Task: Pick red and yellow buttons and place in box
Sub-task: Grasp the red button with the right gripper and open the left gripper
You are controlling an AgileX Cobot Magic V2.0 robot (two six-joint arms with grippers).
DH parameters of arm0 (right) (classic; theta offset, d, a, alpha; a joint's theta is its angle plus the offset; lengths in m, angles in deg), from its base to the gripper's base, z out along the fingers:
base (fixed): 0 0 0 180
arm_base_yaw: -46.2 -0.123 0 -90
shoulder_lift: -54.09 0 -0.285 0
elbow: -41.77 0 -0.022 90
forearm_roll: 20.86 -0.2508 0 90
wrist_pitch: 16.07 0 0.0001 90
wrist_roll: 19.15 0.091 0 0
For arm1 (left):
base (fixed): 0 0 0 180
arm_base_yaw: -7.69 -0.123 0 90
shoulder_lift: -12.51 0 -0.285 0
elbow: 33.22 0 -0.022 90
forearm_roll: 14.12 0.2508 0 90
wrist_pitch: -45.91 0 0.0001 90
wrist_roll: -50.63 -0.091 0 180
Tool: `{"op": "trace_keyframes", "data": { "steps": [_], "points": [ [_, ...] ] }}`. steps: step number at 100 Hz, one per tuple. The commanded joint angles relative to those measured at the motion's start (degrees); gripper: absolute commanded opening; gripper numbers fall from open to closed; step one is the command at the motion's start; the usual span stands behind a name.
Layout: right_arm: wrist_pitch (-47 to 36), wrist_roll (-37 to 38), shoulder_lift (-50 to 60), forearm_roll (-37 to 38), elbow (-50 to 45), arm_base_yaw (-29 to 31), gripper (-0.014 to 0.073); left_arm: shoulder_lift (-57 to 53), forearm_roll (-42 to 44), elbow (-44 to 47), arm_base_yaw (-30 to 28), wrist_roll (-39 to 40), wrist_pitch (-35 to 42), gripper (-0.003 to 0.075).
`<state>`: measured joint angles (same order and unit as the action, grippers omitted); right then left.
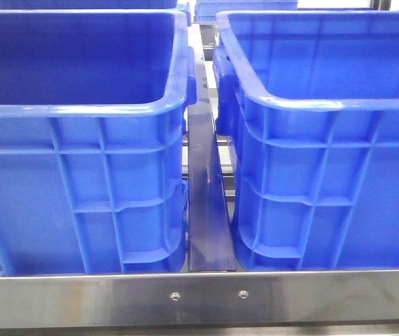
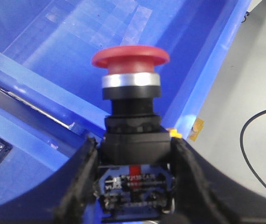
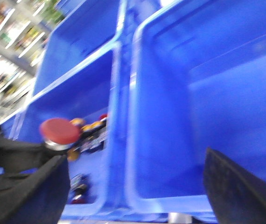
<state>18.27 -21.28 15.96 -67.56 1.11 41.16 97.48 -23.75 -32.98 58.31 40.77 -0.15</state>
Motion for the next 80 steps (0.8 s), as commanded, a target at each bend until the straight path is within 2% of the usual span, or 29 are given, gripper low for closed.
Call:
{"op": "trace_keyframes", "data": {
  "steps": [1,18,25,32,51,80],
  "points": [
    [-1.8,-13.6,-5.0,-14.5,1.8,0.2,0.0614,-1.9,-0.8,-1.6,0.4,0.0,3.9,-0.0019],
    [5.3,-35.0,-13.3,-39.3,1.8,0.2,0.0614,-1.9,-0.8,-1.6,0.4,0.0,3.9,-0.0019],
    [8.5,-41.4,-16.3,-46.7,1.8,0.2,0.0614,-1.9,-0.8,-1.6,0.4,0.0,3.9,-0.0019],
    [11.1,-45.2,-19.4,-51.0,2.2,0.2,0.0614,-1.9,-0.8,-1.6,0.4,0.0,3.9,-0.0019],
    [16.6,-47.1,-27.3,-52.2,5.1,-0.9,0.0614,-1.9,-0.8,-1.6,0.4,0.0,3.9,-0.0019],
    [15.1,-49.1,-35.4,-52.2,10.0,-9.0,0.0608,-1.9,-0.8,-1.6,0.4,0.0,3.9,-0.0019]
  ]
}}
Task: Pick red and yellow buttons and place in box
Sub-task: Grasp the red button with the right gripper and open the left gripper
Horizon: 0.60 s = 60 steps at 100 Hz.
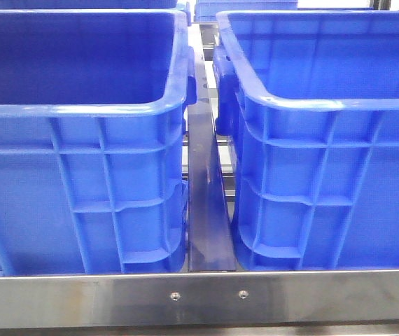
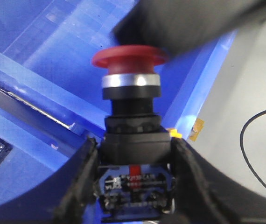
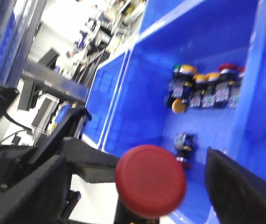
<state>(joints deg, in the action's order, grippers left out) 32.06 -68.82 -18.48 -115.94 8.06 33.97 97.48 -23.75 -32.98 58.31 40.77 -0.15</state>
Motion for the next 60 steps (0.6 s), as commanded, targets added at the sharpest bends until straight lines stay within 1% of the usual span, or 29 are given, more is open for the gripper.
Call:
{"op": "trace_keyframes", "data": {
  "steps": [1,5,9,19,24,31,35,42,47,49,54,60],
  "points": [
    [1.3,-1.5,-1.2,-3.9,3.2,-2.0,0.0603,-1.9,-0.8,-1.6,0.4,0.0,3.9,-0.0019],
    [1.4,-1.5,-1.8,-3.9,3.6,-2.4,0.058,-1.9,-0.8,-1.6,0.4,0.0,3.8,-0.0019],
    [1.5,-1.5,-2.3,-3.9,3.9,-2.6,0.0536,-1.9,-0.8,-1.6,0.4,0.0,3.8,-0.0019],
    [1.6,-1.5,-2.6,-3.8,4.0,-2.6,0.0388,-1.9,-0.8,-1.6,0.4,0.0,3.6,-0.0019],
    [1.6,-1.5,-2.6,-3.5,4.0,-2.6,0.0299,-1.9,-0.8,-1.6,0.4,0.0,3.4,-0.0018],
    [1.6,-1.6,-2.6,-3.4,4.0,-2.6,0.021,-1.9,-0.8,-1.6,0.4,0.0,3.3,-0.0014],
    [1.6,-1.7,-2.6,-3.4,4.0,-2.6,0.0183,-1.9,-0.8,-1.6,0.4,0.0,3.3,0.0002],
    [1.6,-1.7,-2.6,-3.4,4.0,-2.6,0.016,-1.9,-0.8,-1.6,0.4,0.0,3.1,0.0082],
    [1.6,-1.8,-2.6,-3.4,4.0,-2.6,0.0161,-1.9,-0.8,-1.6,0.4,0.0,3.0,0.0183],
    [1.6,-1.9,-2.6,-3.4,4.0,-2.6,0.0161,-1.9,-0.8,-1.6,0.4,0.0,3.0,0.0213],
    [1.5,-2.3,-2.6,-3.4,4.0,-2.6,0.0161,-1.9,-0.8,-1.6,0.4,0.1,3.0,0.0328],
    [1.2,-3.3,-2.6,-3.4,4.0,-2.6,0.0161,-1.9,-0.8,-1.6,0.4,0.4,3.0,0.0423]
  ]
}}
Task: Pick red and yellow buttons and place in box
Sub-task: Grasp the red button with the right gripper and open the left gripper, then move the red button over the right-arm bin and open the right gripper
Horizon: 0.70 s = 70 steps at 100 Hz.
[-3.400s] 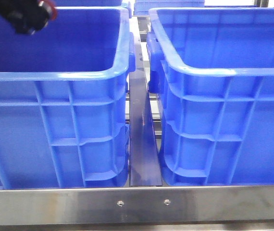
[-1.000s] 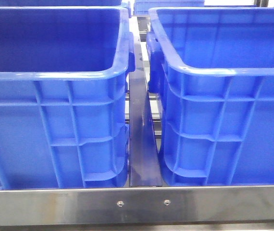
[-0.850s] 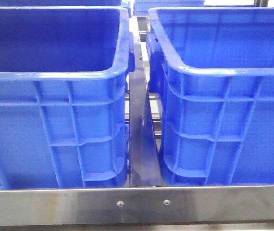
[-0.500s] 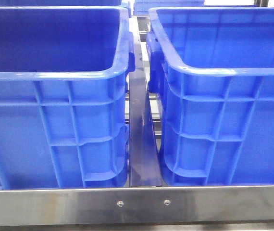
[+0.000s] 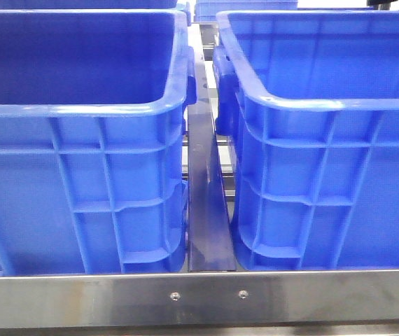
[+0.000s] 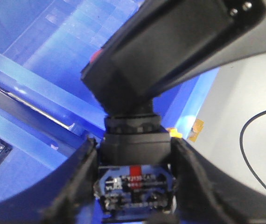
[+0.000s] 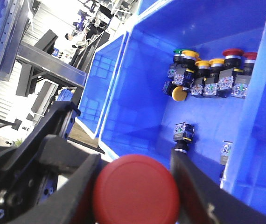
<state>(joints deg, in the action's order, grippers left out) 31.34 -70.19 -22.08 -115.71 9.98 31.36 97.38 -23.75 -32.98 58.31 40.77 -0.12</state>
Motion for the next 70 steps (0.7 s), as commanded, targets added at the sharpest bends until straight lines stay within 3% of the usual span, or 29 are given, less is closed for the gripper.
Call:
{"op": "trace_keyframes", "data": {
  "steps": [1,11,37,58,70],
  "points": [
    [1.8,-2.1,1.0,-3.6,2.1,0.0,0.0161,-1.8,-0.8,-1.6,0.4,0.4,2.9,0.0441],
    [0.4,-3.3,1.0,-3.6,2.1,0.0,0.0161,-1.8,-0.8,-1.6,0.4,0.4,2.9,0.0518],
    [-5.2,-7.4,1.0,-3.6,2.1,0.0,0.0161,-2.8,-0.6,-1.3,-3.6,3.0,2.9,0.0516],
    [-8.9,-11.1,1.5,-3.6,2.1,2.0,0.0161,-8.6,-0.6,3.6,-10.7,4.1,4.4,0.0516],
    [-10.4,-13.6,2.5,-3.6,2.1,4.8,0.0161,-14.3,-0.5,8.6,-17.7,5.2,6.0,0.0516]
  ]
}}
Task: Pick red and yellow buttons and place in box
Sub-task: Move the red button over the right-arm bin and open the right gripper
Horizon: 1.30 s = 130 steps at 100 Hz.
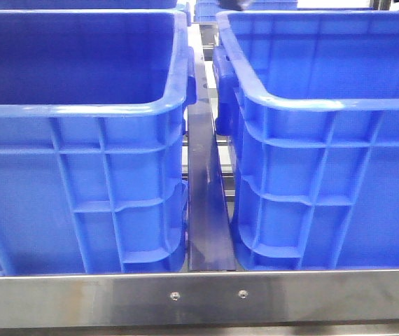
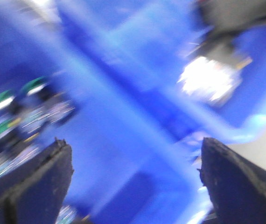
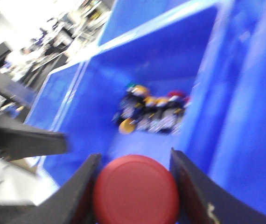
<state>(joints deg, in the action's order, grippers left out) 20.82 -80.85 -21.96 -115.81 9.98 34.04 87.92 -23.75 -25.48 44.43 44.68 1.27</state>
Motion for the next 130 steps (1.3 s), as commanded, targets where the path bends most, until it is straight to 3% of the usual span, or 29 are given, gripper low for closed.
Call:
{"op": "trace_keyframes", "data": {
  "steps": [1,26,54,66,89,130],
  "points": [
    [-0.2,-3.2,2.4,-3.5,2.1,2.3,0.0161,-5.2,-0.5,1.4,-4.2,1.5,4.7,0.0516],
    [-7.7,-11.4,2.7,-3.4,2.1,7.0,0.0161,-18.0,-0.3,13.0,-20.0,2.3,9.1,0.0514],
    [-28.4,-21.8,1.8,-3.5,2.1,7.2,0.0161,-29.0,-0.2,21.6,-31.3,2.3,12.1,0.0508],
    [-32.9,-22.8,-1.0,-3.5,2.7,7.2,0.0161,-31.0,-0.2,22.7,-33.5,2.3,12.3,0.0407],
    [-33.7,-25.1,-11.2,-3.5,8.2,7.2,0.0161,-31.5,-0.2,22.8,-33.9,2.3,12.8,-0.0017],
    [-35.3,-30.2,-28.9,-3.5,20.1,6.7,0.0161,-31.5,-0.3,22.8,-33.9,2.3,13.3,-0.0019]
  ]
}}
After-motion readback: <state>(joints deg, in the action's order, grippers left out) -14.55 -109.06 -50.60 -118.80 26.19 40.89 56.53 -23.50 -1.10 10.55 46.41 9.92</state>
